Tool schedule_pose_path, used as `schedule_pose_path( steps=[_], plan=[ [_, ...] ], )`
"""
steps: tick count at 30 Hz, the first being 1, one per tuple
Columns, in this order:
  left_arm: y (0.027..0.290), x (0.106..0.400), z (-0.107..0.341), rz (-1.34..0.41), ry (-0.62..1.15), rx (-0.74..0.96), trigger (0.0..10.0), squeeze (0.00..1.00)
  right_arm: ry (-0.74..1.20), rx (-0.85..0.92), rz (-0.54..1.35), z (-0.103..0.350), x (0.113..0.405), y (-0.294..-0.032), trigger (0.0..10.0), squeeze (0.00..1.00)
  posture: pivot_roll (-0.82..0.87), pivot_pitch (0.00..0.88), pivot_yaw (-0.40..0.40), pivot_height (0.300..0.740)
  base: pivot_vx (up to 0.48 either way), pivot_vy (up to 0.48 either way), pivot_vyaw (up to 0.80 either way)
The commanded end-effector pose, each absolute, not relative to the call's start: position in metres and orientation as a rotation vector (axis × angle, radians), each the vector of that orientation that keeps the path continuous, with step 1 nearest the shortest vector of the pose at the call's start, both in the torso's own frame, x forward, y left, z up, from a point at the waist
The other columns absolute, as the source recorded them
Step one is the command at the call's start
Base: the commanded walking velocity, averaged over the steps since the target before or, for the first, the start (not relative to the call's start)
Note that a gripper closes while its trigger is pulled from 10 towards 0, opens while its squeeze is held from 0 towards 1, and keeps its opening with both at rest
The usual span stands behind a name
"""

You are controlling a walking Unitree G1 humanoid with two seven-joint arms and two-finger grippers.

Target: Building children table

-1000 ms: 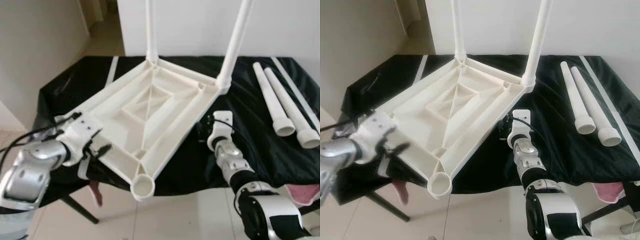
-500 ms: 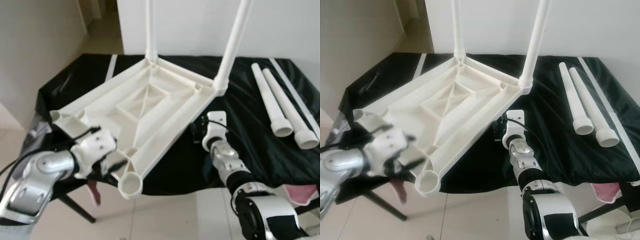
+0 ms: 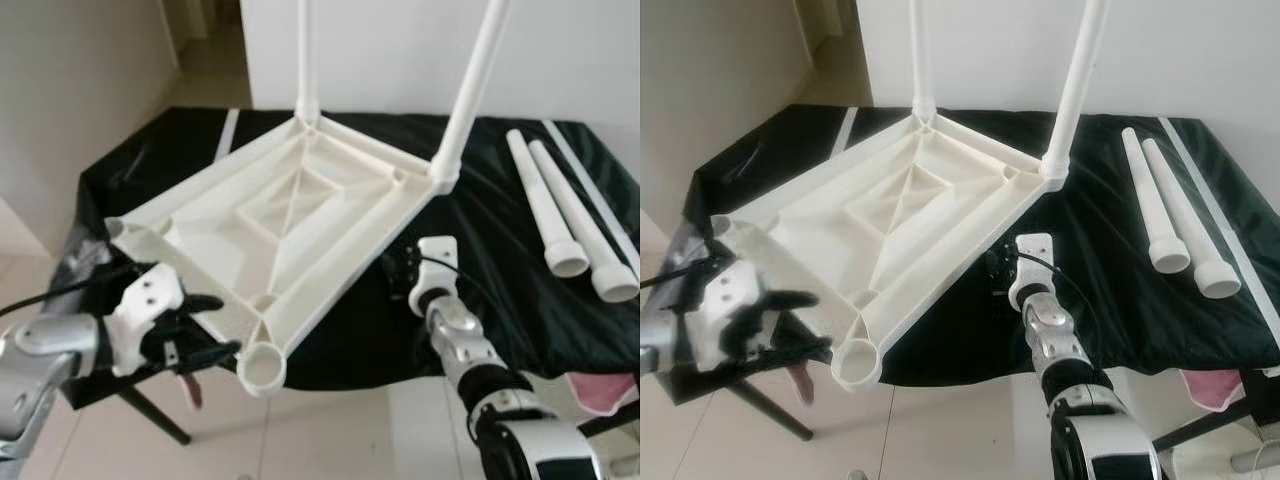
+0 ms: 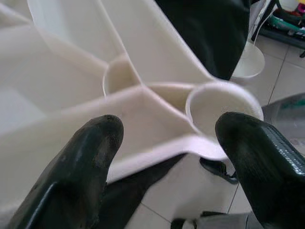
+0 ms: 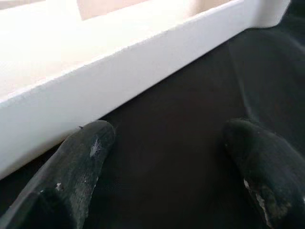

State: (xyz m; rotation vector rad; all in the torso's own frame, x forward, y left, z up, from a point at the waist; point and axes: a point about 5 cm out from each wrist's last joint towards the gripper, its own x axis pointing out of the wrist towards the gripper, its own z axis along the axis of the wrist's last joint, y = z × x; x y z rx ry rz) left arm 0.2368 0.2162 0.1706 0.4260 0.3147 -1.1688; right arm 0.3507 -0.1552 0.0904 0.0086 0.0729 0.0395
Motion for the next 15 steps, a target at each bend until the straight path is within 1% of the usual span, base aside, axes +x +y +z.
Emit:
schedule_pose_path(
  steps=[1, 2, 4, 7, 8, 9, 15],
  plan=[
    [0.22, 0.229, 0.165, -1.276, 0.368, 0.471, 10.0, 0.0, 0.05, 0.083, -0.04, 0.086, 0.343, -0.165, 10.0, 0.0, 0.1, 0.048, -0.035, 0.74, 0.0, 0.0, 0.0],
    [0.22, 0.229, 0.165, -1.276, 0.368, 0.471, 10.0, 0.0, 0.05, 0.083, -0.04, 0.086, 0.343, -0.165, 10.0, 0.0, 0.1, 0.048, -0.035, 0.74, 0.0, 0.0, 0.0],
    [0.227, 0.229, 0.158, -1.27, 0.425, 0.543, 10.0, 0.0, 0.009, 0.114, -0.076, 0.089, 0.338, -0.171, 10.0, 0.0, 0.1, 0.046, -0.036, 0.74, 0.0, 0.0, 0.0],
    [0.233, 0.231, 0.155, -1.265, 0.452, 0.583, 10.0, 0.0, -0.028, 0.124, -0.09, 0.093, 0.335, -0.175, 10.0, 0.0, 0.1, 0.045, -0.036, 0.74, 0.0, 0.0, 0.0],
    [0.233, 0.231, 0.155, -1.265, 0.452, 0.583, 10.0, 0.0, -0.028, 0.124, -0.09, 0.093, 0.335, -0.175, 10.0, 0.0, 0.1, 0.045, -0.036, 0.74, 0.0, 0.0, 0.0],
    [0.232, 0.237, 0.155, -1.237, 0.438, 0.616, 10.0, 0.0, -0.06, 0.129, -0.099, 0.098, 0.332, -0.18, 10.0, 0.0, 0.09, 0.04, -0.034, 0.74, 0.0, 0.0, 0.0],
    [0.231, 0.245, 0.152, -1.199, 0.426, 0.674, 10.0, 0.0, -0.073, 0.129, -0.107, 0.1, 0.328, -0.184, 10.0, 0.0, 0.08, 0.031, -0.032, 0.74, 0.0, 0.0, 0.0]
  ],
)
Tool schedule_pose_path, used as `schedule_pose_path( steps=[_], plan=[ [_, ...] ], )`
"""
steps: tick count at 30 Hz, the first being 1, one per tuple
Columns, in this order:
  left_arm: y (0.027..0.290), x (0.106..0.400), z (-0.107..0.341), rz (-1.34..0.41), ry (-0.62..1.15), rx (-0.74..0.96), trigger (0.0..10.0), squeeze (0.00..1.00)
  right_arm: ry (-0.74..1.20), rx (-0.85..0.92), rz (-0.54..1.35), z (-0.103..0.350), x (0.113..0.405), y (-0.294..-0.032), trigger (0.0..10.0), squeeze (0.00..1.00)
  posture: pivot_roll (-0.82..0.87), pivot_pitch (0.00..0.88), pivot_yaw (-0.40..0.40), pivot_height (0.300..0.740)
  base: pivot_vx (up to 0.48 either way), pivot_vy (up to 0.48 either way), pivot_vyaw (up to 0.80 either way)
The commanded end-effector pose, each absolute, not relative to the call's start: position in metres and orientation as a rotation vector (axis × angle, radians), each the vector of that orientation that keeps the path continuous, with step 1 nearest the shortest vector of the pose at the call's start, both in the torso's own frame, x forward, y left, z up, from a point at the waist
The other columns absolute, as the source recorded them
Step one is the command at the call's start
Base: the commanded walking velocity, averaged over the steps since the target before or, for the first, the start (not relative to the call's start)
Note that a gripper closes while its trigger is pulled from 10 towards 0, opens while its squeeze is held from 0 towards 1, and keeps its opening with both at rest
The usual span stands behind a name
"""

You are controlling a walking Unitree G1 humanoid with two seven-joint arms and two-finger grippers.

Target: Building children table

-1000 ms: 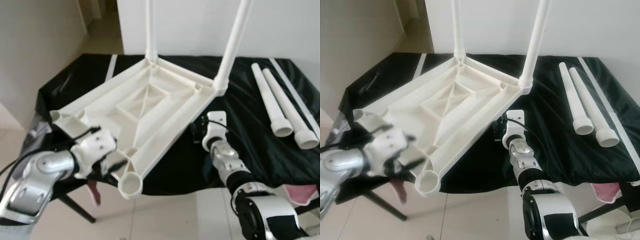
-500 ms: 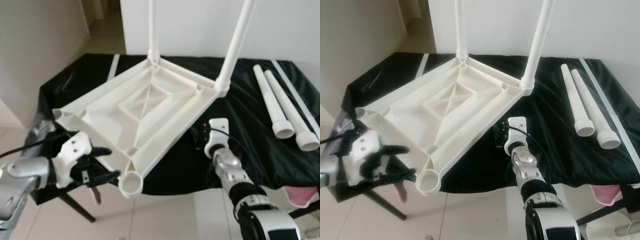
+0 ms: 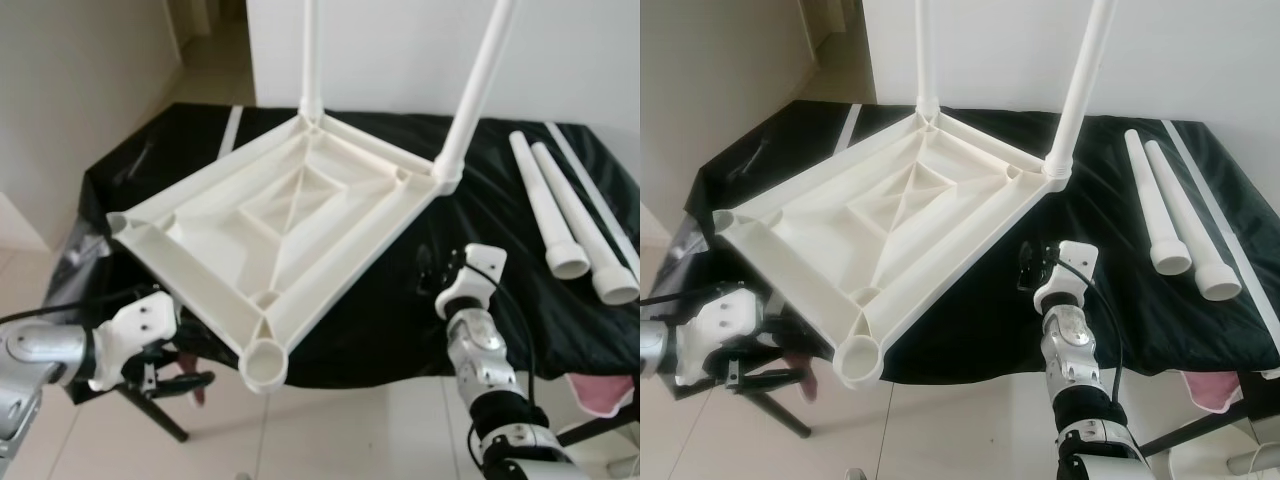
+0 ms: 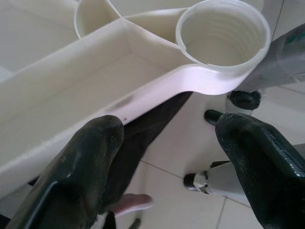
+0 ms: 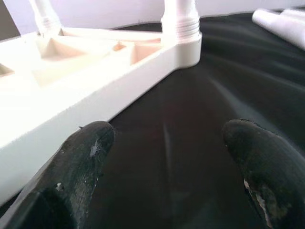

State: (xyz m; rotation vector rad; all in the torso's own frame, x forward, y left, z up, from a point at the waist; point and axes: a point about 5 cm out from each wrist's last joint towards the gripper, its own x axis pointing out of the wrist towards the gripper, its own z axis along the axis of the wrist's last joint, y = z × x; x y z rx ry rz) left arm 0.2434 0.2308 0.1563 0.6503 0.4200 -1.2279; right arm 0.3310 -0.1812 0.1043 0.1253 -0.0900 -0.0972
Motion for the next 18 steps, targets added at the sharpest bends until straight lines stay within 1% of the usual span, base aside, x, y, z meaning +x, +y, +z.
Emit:
schedule_pose_path(
  steps=[1, 10, 12, 17, 18],
  plan=[
    [0.231, 0.248, 0.152, -1.187, 0.416, 0.691, 10.0, 0.0, -0.074, 0.129, -0.111, 0.099, 0.326, -0.185, 10.0, 0.0, 0.08, 0.028, -0.032, 0.74, 0.0, 0.0, 0.0],
    [0.235, 0.258, 0.16, -1.152, 0.371, 0.739, 10.0, 0.0, -0.072, 0.133, -0.114, 0.098, 0.319, -0.186, 10.0, 0.0, 0.07, 0.025, -0.032, 0.74, 0.0, 0.0, 0.0],
    [0.242, 0.265, 0.166, -1.117, 0.367, 0.773, 10.0, 0.0, -0.066, 0.134, -0.111, 0.097, 0.317, -0.186, 10.0, 0.0, 0.07, 0.026, -0.031, 0.74, 0.0, 0.0, 0.0],
    [0.246, 0.269, 0.168, -1.097, 0.366, 0.799, 10.0, 0.0, -0.061, 0.131, -0.11, 0.097, 0.315, -0.188, 10.0, 0.0, 0.07, 0.028, -0.031, 0.74, 0.0, 0.0, 0.0],
    [0.246, 0.272, 0.167, -1.079, 0.356, 0.824, 10.0, 0.0, -0.06, 0.13, -0.112, 0.097, 0.315, -0.19, 10.0, 0.0, 0.07, 0.028, -0.028, 0.74, 0.0, 0.0, 0.0]
  ],
)
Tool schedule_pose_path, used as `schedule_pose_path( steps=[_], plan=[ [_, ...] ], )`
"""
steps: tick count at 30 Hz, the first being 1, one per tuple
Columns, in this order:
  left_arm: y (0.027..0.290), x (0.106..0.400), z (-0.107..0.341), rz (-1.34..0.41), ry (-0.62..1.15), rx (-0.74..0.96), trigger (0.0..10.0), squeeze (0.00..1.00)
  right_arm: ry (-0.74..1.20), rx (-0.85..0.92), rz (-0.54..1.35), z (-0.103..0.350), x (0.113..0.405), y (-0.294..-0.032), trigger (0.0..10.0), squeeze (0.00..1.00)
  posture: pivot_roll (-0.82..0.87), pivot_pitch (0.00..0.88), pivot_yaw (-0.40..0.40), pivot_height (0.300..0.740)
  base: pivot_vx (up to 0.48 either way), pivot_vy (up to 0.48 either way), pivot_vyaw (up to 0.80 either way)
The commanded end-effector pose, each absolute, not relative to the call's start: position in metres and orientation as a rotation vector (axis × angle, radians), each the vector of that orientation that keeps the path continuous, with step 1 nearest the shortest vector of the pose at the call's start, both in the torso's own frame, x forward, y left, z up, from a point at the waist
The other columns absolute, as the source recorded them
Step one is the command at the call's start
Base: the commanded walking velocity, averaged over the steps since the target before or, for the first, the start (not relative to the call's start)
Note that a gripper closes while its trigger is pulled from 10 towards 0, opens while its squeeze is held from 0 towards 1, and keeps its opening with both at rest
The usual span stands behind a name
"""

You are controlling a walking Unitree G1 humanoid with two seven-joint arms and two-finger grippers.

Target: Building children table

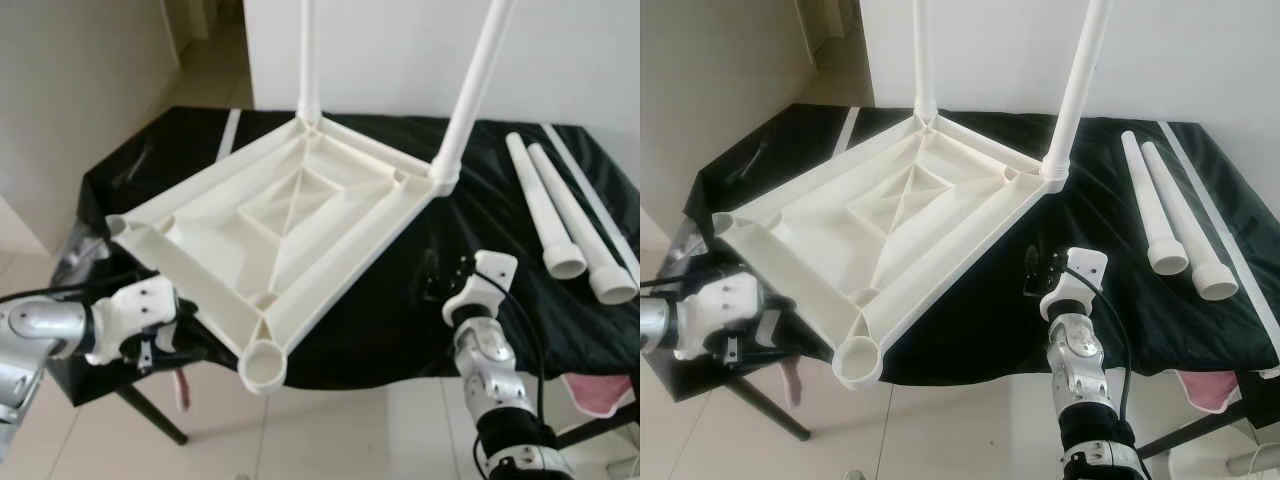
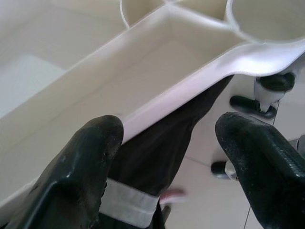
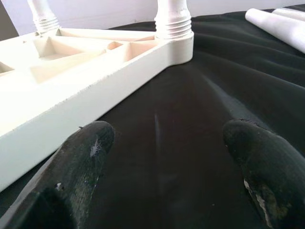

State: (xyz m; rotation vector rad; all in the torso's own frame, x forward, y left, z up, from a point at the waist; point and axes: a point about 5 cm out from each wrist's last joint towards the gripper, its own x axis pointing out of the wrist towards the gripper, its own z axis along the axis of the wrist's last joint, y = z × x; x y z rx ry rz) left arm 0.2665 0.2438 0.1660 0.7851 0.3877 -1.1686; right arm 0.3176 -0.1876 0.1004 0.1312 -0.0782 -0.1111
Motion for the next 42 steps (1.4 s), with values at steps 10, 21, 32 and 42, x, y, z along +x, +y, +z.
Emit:
schedule_pose_path(
  steps=[10, 21, 32, 42],
  plan=[
    [0.245, 0.289, 0.166, -0.989, 0.305, 0.919, 10.0, 0.0, -0.063, 0.121, -0.125, 0.099, 0.315, -0.193, 10.0, 0.0, 0.06, 0.021, -0.025, 0.74, 0.0, 0.0, 0.0],
    [0.233, 0.301, 0.157, -0.99, 0.257, 0.997, 10.0, 0.0, -0.065, 0.112, -0.141, 0.103, 0.314, -0.201, 10.0, 0.0, 0.05, 0.028, -0.031, 0.74, 0.0, 0.0, 0.0],
    [0.216, 0.313, 0.144, -1.033, 0.289, 1.021, 10.0, 0.0, -0.065, 0.109, -0.142, 0.106, 0.316, -0.202, 10.0, 0.0, 0.04, 0.038, -0.029, 0.74, 0.0, 0.0, 0.0],
    [0.208, 0.314, 0.133, -1.047, 0.438, 0.8, 10.0, 0.0, -0.063, 0.112, -0.164, 0.105, 0.313, -0.204, 10.0, 0.0, 0.03, 0.05, -0.021, 0.74, 0.0, 0.0, 0.0]
  ],
)
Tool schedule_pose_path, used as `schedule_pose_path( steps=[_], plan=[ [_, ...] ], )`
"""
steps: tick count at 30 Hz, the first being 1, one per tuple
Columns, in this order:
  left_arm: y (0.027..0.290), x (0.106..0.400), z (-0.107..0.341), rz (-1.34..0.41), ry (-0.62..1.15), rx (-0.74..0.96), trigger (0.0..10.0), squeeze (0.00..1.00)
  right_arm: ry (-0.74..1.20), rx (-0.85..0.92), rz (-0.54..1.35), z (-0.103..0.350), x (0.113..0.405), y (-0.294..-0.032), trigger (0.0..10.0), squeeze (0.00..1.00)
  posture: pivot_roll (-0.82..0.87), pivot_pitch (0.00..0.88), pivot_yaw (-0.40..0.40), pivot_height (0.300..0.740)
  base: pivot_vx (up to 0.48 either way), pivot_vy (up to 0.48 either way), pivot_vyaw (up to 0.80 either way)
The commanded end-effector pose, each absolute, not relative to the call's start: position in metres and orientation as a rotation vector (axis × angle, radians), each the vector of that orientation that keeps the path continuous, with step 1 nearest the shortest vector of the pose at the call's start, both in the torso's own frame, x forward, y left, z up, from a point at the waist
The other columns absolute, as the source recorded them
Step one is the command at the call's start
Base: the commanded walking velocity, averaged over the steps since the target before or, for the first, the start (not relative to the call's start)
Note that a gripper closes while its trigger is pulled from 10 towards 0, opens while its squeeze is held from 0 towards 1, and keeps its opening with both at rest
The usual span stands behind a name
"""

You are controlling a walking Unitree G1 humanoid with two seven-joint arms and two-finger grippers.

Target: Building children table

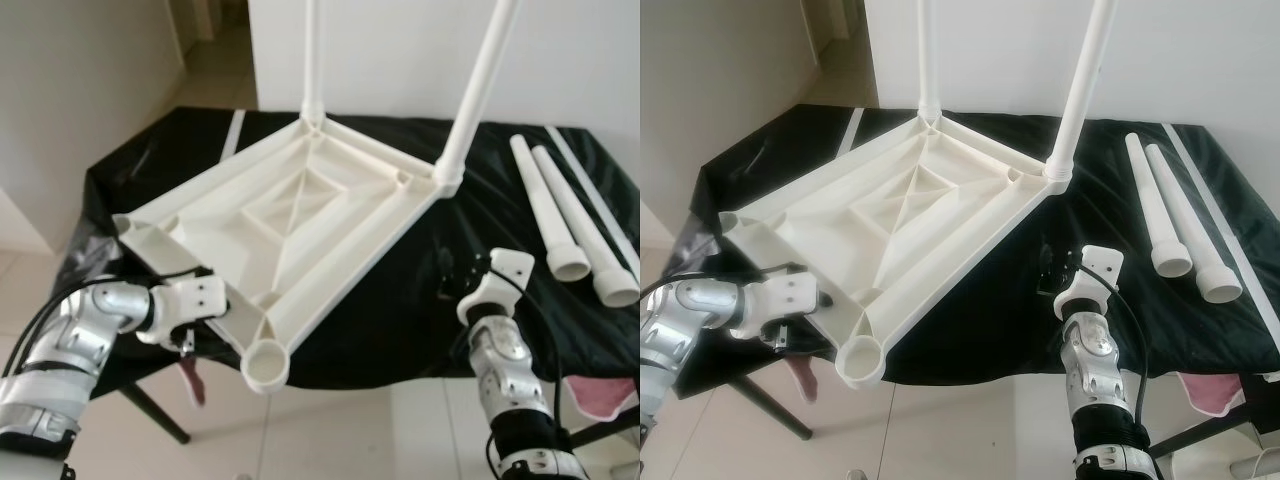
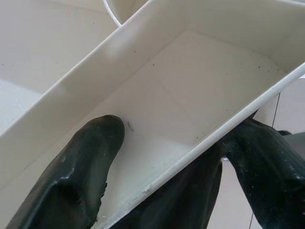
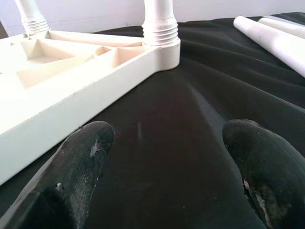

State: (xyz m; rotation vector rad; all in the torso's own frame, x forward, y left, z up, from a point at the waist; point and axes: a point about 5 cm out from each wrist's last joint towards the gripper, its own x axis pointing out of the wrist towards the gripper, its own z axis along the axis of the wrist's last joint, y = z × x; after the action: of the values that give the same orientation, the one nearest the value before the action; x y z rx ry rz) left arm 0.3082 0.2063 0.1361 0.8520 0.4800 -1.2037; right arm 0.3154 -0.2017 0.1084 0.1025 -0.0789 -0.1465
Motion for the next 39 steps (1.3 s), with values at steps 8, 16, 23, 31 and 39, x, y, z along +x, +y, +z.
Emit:
schedule_pose_path(
  steps=[8, 16, 23, 31, 39],
  plan=[
    [0.196, 0.311, 0.131, -1.027, 0.474, 0.624, 10.0, 0.0, -0.067, 0.117, -0.169, 0.107, 0.314, -0.204, 10.0, 0.0, 0.04, 0.063, -0.019, 0.74, 0.0, 0.0, 0.0],
    [0.186, 0.307, 0.127, -1.0, 0.483, 0.568, 10.0, 0.0, -0.068, 0.121, -0.171, 0.108, 0.314, -0.204, 10.0, 0.0, 0.04, 0.066, -0.021, 0.74, 0.0, 0.0, 0.0],
    [0.137, 0.274, 0.11, -1.088, 0.491, 0.4, 10.0, 0.0, -0.065, 0.128, -0.167, 0.108, 0.316, -0.2, 10.0, 0.0, 0.04, 0.071, -0.023, 0.74, 0.0, 0.0, 0.0],
    [0.099, 0.252, 0.097, -1.143, 0.484, 0.314, 10.0, 0.0, -0.067, 0.134, -0.163, 0.109, 0.318, -0.197, 10.0, 0.0, 0.04, 0.069, -0.019, 0.74, 0.0, 0.0, 0.0],
    [0.066, 0.25, 0.104, -1.1, 0.455, 0.24, 10.0, 0.0, -0.067, 0.139, -0.164, 0.109, 0.318, -0.196, 10.0, 0.0, 0.04, 0.065, -0.017, 0.74, 0.0, 0.0, 0.0]
  ],
)
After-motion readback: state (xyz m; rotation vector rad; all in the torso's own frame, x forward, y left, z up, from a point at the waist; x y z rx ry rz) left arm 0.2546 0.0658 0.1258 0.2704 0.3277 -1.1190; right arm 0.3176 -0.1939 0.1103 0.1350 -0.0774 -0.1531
